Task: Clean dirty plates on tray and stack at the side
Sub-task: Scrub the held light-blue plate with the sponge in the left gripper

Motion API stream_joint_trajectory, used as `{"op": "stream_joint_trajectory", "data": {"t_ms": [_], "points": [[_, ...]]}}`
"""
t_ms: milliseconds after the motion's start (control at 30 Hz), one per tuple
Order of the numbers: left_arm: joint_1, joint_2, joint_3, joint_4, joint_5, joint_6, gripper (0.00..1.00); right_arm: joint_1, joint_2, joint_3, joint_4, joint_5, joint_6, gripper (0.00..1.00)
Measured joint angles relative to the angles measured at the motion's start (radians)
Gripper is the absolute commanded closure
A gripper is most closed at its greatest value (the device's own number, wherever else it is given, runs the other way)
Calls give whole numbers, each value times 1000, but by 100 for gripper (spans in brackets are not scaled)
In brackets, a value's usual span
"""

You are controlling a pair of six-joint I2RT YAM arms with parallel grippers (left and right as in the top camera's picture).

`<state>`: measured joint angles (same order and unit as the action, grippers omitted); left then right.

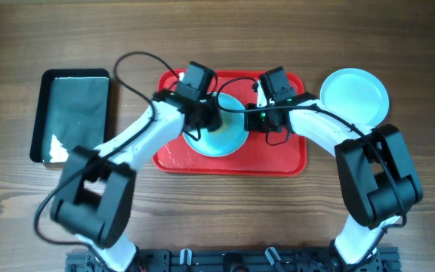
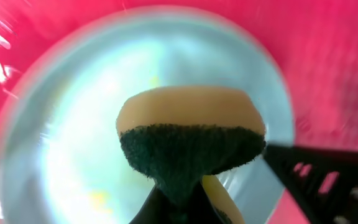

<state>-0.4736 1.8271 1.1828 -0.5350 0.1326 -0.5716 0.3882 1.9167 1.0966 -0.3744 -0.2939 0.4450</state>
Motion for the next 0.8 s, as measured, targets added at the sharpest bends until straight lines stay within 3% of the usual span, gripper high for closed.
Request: {"op": "stream_joint_trajectory", "data": {"t_ms": [233, 533, 700, 800], "points": [[-29, 80, 3, -59, -14, 2, 96, -1, 0, 0, -1, 2, 0, 95], [-51, 78, 16, -195, -476, 9, 96, 5, 0, 0, -1, -13, 0, 96], [-57, 78, 16, -151, -545, 6, 96, 6, 0, 0, -1, -17, 3, 96], [-46, 74, 11, -61, -464, 2, 96, 1, 0, 0, -2, -6, 4, 96]]}}
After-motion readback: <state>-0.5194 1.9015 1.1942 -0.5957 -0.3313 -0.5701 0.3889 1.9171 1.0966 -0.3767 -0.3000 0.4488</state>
